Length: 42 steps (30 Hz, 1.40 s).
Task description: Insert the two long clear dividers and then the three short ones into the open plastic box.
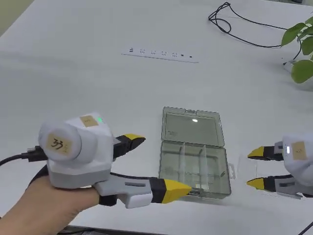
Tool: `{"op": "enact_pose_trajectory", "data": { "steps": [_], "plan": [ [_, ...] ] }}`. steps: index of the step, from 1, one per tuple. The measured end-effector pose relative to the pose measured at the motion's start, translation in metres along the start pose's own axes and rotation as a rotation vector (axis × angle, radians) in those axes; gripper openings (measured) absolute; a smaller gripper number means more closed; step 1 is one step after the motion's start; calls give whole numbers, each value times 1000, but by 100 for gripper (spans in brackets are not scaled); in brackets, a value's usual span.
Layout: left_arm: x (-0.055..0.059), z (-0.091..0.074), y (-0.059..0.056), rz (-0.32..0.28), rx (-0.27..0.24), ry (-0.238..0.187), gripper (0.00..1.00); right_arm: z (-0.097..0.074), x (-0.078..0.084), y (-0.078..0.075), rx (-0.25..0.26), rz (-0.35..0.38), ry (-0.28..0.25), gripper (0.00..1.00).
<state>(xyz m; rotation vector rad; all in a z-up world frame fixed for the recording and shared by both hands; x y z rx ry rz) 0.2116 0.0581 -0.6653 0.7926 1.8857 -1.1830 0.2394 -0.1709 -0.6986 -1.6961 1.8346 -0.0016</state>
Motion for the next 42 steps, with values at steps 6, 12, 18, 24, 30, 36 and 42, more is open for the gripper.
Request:
{"op": "enact_pose_trajectory", "data": {
  "steps": [6,12,18,24,30,36,42],
  "plan": [
    [-10,11,-4,-46,33,-19,81,-17,-32,-3,44,-26,-44,33],
    [-18,23,-11,-119,81,-34,73,-31,-64,-3,76,-54,-90,33],
    [-24,33,-18,-194,140,-56,61,-41,-90,-1,101,-100,-117,33],
    [-26,40,-22,-261,175,-77,51,-47,-107,4,117,-152,-128,33],
    [-28,44,-27,-323,223,-110,37,-50,-118,6,132,-178,-132,33],
    [-27,46,-28,-359,244,-116,24,-51,-122,8,134,-198,-132,33],
    [-26,45,-29,-391,261,-127,12,-52,-124,10,131,-206,-128,33]
  ]
}}
Point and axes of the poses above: the centre of the closed fingertips' face, and the gripper's own axes: z roughly forward along the fingers, y roughly to its left, x roughly out of its underside, the point moved 6 cm from there along -z, roughly backward along the fingers, and after that the axes turned 12 degrees about x, right-handed, at the moved point
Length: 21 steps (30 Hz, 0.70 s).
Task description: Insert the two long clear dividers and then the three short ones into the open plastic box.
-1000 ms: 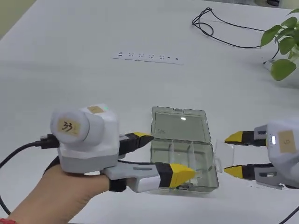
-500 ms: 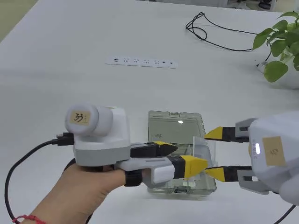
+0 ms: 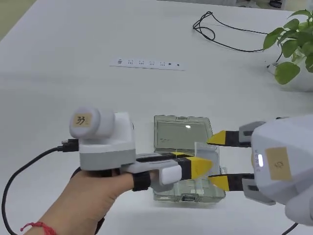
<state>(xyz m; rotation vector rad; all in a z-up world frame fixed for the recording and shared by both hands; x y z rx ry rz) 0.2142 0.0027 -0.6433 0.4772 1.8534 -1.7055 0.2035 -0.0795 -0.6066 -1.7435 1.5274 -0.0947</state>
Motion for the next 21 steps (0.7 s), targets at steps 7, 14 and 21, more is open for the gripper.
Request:
{"op": "enact_pose_trajectory", "data": {
  "steps": [7,14,21],
  "plan": [
    [1,0,-1,-8,19,0,0,0,-2,0,-3,2,1,33],
    [2,0,-1,-12,23,-7,0,1,-2,1,-4,-6,4,33],
    [2,-1,0,-28,14,-28,0,1,-3,0,0,-8,0,34]
  ]
}}
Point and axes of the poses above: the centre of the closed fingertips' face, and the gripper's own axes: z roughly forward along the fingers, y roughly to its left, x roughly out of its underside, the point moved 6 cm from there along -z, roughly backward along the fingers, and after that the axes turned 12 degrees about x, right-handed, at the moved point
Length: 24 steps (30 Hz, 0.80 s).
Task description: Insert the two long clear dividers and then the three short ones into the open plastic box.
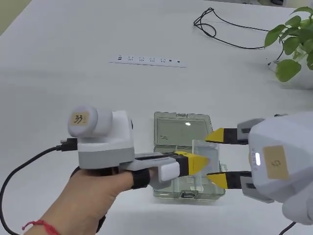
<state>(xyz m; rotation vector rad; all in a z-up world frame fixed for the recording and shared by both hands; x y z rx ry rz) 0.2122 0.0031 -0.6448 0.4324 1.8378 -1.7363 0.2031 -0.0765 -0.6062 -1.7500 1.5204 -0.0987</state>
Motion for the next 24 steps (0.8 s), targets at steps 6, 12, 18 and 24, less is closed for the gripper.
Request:
{"op": "enact_pose_trajectory", "data": {
  "steps": [6,12,18,24],
  "plan": [
    [-1,-3,1,82,-8,25,0,-6,-4,-9,-40,134,-61,34],
    [1,-6,-8,339,54,121,0,-14,-2,-26,-174,298,-153,30],
    [5,-8,-18,512,131,200,0,-18,-2,-30,-357,384,-214,20],
    [6,-11,-23,614,174,212,0,-12,-2,-24,-486,383,-216,14]
  ]
}}
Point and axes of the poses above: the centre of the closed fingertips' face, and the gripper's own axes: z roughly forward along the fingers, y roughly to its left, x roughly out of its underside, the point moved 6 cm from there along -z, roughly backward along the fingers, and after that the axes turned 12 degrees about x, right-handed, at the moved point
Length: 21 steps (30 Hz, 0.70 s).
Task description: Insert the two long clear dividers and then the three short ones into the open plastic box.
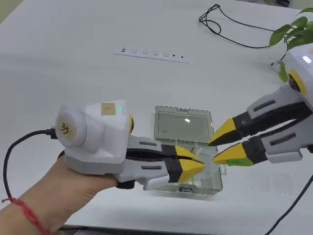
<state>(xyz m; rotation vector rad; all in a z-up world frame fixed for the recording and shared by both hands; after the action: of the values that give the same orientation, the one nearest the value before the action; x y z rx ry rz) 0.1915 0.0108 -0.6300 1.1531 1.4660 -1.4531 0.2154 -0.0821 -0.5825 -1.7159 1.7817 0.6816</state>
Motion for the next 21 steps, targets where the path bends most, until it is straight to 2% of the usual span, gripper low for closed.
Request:
{"op": "enact_pose_trajectory", "data": {
  "steps": [2,4,8,13,21],
  "plan": [
    [-1,0,-2,-1,10,-9,0,1,0,1,-25,8,-3,12],
    [-2,0,-4,23,23,-11,0,2,-2,4,-63,16,-8,11],
    [-2,0,-5,31,34,-22,0,5,-3,6,-96,10,-1,8],
    [-2,-1,-5,33,31,-34,0,7,-4,9,-117,0,9,4],
    [1,-3,-6,30,24,-40,0,10,-5,12,-131,-6,9,3]
  ]
}}
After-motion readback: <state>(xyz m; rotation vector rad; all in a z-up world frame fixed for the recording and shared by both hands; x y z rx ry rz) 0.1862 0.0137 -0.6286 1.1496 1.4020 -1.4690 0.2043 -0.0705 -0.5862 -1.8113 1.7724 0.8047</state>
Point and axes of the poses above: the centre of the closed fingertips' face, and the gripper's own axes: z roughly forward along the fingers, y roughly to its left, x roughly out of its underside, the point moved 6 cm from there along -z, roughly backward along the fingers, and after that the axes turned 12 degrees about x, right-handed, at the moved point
